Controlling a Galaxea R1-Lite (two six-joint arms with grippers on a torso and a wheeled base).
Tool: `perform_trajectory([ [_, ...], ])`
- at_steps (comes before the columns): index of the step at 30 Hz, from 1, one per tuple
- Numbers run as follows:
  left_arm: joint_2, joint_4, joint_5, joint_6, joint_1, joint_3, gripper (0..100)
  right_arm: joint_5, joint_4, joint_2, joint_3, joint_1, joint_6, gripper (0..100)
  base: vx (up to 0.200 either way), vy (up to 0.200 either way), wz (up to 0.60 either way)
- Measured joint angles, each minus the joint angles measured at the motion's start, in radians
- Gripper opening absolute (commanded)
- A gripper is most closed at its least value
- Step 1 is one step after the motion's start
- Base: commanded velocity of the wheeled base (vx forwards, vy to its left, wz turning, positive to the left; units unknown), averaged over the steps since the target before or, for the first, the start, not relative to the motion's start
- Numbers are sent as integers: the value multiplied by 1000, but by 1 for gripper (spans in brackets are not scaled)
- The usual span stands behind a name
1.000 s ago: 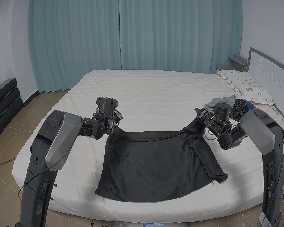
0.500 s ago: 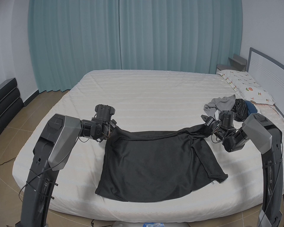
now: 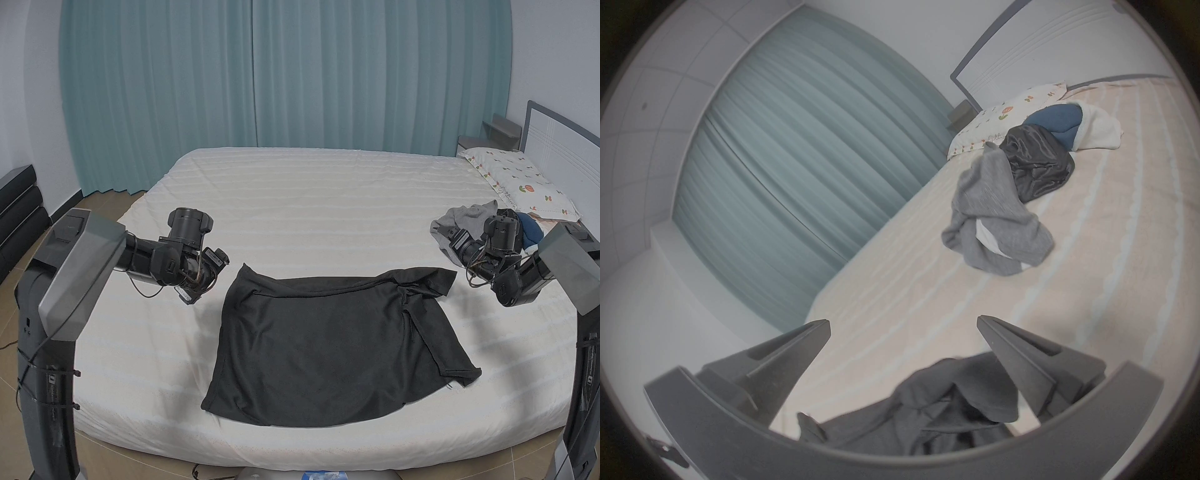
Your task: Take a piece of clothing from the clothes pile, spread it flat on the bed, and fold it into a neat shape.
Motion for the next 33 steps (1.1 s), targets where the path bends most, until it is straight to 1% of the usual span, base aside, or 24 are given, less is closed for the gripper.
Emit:
perform_trajectory([
  [4,-82,-61,-21,-3,1,142,100,3,-13,-37,-10,-4,50,100,0,0,0],
  [6,-125,-100,-32,-7,2,219,100,1,-14,-56,-13,-6,60,100,0,0,0],
  [8,-166,-139,-47,-24,4,290,100,-7,-13,-73,-14,-7,53,100,0,0,0],
  [12,-255,-236,-94,-79,9,432,100,-28,-10,-105,5,-8,6,100,0,0,0],
  [16,-330,-321,-122,-111,13,561,100,-30,-5,-137,61,-3,-42,100,0,0,0],
  [20,-381,-413,-135,-128,17,681,100,-29,7,-162,141,19,-156,100,0,0,0],
  [22,-397,-458,-139,-138,17,728,100,-31,26,-170,177,46,-196,100,0,0,0],
  [28,-417,-548,-146,-204,13,804,100,-52,170,-171,209,132,-222,100,0,0,0],
  [33,-404,-634,-164,-231,0,850,100,-99,247,-119,164,181,-230,100,0,0,0],
])
